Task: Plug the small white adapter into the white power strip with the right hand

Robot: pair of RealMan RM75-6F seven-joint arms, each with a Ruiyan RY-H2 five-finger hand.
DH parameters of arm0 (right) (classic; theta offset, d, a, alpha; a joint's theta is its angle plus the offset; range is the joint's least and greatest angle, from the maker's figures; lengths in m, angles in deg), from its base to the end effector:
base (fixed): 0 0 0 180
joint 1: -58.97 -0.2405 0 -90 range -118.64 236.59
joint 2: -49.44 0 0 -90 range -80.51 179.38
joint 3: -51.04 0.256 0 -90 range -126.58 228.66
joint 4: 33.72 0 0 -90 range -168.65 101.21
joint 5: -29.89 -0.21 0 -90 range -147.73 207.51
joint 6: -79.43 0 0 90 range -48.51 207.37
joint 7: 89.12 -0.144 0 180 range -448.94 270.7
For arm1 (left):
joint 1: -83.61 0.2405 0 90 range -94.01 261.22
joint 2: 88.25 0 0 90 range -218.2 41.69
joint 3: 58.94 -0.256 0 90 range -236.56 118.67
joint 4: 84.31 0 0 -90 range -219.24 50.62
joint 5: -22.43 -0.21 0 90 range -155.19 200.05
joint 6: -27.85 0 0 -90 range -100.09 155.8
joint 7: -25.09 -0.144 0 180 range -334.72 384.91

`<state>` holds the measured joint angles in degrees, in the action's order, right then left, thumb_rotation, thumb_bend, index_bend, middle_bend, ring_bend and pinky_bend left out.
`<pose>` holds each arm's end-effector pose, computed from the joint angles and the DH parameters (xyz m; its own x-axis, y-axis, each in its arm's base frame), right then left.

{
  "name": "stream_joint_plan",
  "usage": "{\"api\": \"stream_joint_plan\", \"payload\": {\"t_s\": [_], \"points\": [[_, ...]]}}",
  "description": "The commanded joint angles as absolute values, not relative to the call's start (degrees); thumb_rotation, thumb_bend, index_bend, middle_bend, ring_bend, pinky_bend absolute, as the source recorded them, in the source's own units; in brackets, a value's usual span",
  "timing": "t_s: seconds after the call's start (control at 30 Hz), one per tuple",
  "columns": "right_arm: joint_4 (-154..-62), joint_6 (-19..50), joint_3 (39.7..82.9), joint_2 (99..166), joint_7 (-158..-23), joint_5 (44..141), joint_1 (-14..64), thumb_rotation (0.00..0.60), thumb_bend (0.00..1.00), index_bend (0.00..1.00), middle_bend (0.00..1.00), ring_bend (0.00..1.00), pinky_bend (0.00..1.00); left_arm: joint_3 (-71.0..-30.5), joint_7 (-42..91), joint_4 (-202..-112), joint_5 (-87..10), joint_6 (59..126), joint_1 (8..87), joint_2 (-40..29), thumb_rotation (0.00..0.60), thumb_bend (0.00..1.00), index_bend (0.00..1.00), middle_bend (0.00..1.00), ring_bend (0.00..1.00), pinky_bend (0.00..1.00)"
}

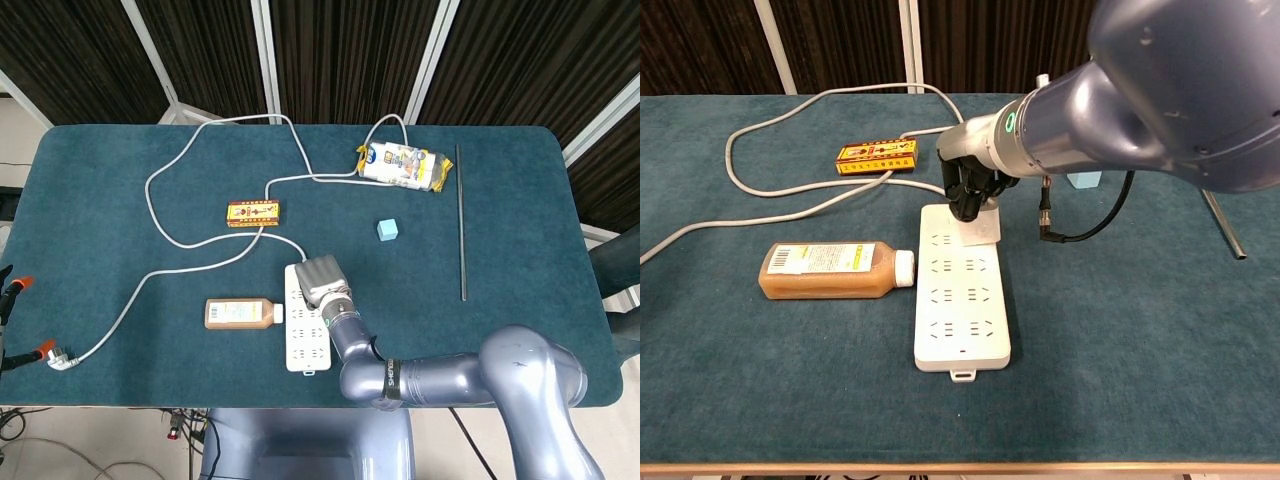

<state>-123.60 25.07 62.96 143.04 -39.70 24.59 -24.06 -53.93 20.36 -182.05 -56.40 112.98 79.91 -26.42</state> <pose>0.0067 -0.3577 -0.0719 0.5327 -0.5562 0.6378 -0.8449 -0.3073 0.4378 -0.3121 0.1803 0.1744 0.4093 -0.0145 0.9123 0.9062 0.1229 -0.4046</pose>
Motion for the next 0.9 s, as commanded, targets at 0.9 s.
{"api": "stream_joint_plan", "payload": {"t_s": [0.9], "points": [[-123.4, 24.6, 65.0, 143.1, -37.4, 24.3, -23.3, 0.6, 0.98, 1.0, 0.88, 0.91, 1.0, -53.7, 20.4, -181.9, -56.1, 113.3, 80.0, -26.4, 0.6, 0.09, 0.2, 0.0, 0.0, 0.0]]}}
